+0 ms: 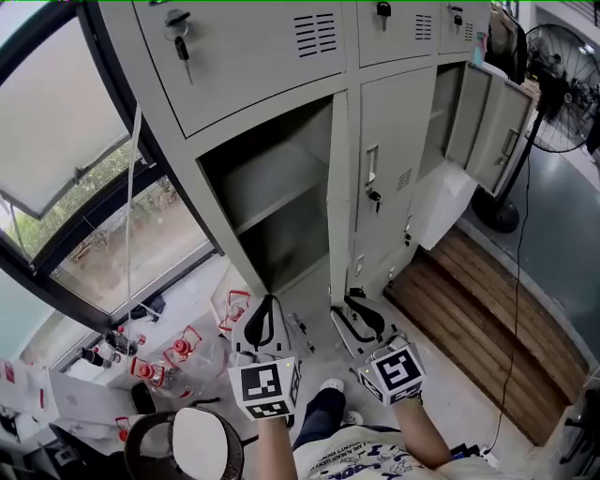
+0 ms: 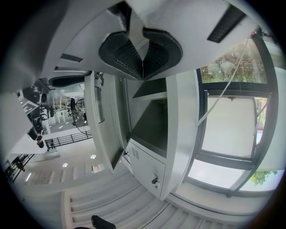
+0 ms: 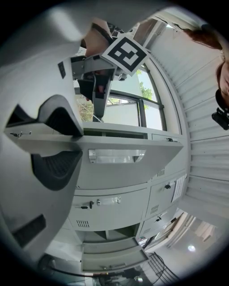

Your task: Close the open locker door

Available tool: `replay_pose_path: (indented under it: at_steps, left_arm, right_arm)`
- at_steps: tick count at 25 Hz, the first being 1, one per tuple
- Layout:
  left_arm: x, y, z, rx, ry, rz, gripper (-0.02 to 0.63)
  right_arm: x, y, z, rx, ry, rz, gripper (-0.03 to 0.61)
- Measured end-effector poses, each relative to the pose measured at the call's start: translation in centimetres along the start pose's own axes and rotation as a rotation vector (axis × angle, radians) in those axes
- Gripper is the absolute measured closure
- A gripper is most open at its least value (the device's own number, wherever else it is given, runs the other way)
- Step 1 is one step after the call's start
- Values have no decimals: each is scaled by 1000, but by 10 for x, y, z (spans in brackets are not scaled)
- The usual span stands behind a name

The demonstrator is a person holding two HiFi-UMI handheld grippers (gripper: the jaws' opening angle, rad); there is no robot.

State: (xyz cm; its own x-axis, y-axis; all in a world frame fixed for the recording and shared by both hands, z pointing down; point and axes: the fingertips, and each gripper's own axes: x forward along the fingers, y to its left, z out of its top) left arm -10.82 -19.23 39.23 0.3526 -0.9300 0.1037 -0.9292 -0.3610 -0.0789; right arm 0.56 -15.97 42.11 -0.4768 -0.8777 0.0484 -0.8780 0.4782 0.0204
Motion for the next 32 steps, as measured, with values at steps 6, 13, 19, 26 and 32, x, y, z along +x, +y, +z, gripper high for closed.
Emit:
replay_pose_path:
  at_steps: [6,13,19,26,32]
  left_arm:
    - [-8,21,-1,-2,2,59,606]
    - [-19,45,-6,-7,12,116,606]
    - [-26,66,-10,-16,18,159,606]
    - [-32,85,-14,-21,27,192,606]
    - [-33,100,-13,-22,23,213,606]
  right_arm:
    - [19,14,1,15,17,11,485]
    - [38,28,3,30,18,17,502]
    - [57,39,3,26,22,11,518]
    - [78,52,3,10,29,38,541]
    - [97,57,8,16,17,46,548]
